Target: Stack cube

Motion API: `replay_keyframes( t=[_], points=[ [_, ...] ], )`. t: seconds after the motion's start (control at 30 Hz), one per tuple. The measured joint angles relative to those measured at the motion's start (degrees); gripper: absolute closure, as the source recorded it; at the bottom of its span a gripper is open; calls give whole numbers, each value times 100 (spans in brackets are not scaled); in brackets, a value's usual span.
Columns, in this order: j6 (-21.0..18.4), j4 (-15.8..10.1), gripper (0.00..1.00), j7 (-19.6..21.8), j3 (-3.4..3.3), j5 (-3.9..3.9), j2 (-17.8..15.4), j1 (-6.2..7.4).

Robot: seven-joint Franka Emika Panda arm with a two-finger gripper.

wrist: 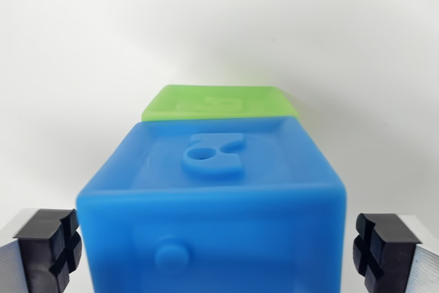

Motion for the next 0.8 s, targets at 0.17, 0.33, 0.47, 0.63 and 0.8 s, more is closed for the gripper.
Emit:
replay_keyframes(
  t=[0.17,0.33,0.47,0.63,0.8],
  points=[
    [-134,-20,0,-10,4,10,-169,-1],
    [-310,-39,0,-29,11,38,-367,-2],
    [-490,-56,0,-45,15,63,-564,-2],
    [-771,-66,0,-67,18,99,-868,-2],
    [-1060,-66,0,-84,21,126,-1161,-2]
  ],
)
